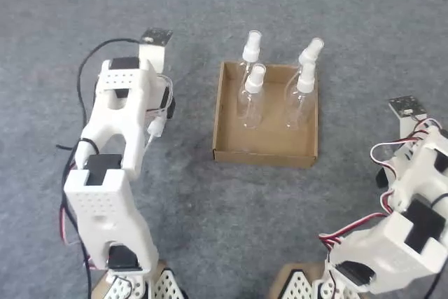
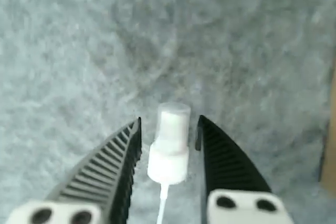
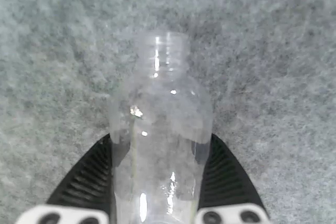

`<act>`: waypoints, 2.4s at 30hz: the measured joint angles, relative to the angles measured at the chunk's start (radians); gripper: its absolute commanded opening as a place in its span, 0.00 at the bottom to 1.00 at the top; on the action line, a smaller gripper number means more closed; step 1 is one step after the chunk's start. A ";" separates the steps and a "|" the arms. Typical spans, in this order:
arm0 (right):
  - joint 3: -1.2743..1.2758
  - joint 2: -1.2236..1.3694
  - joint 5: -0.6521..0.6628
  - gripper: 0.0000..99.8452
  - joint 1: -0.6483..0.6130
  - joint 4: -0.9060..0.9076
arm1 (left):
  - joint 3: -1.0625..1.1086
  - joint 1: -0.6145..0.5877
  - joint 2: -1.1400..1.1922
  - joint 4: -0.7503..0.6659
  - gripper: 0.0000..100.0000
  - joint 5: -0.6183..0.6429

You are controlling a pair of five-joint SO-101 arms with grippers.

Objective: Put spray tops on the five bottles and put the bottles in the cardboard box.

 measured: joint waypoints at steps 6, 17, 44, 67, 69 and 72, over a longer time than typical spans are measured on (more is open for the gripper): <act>0.000 0.000 0.038 0.01 0.000 0.000 | -0.035 0.017 0.006 0.021 0.16 -0.083; 0.008 0.000 0.049 0.01 0.000 -0.005 | -0.055 0.023 0.150 -0.015 0.05 -0.129; 0.008 0.000 0.049 0.01 0.000 -0.005 | 0.485 0.120 -0.833 0.003 0.01 -0.005; 0.009 -0.133 0.005 0.25 -0.083 0.087 | 1.086 0.172 -1.226 -0.341 0.01 0.068; 0.009 -0.170 -0.008 0.25 -0.117 0.109 | 1.088 0.170 -1.226 -0.342 0.01 0.068; 0.000 -0.192 -0.041 0.25 -0.138 0.138 | 1.088 0.172 -1.226 -0.344 0.01 0.068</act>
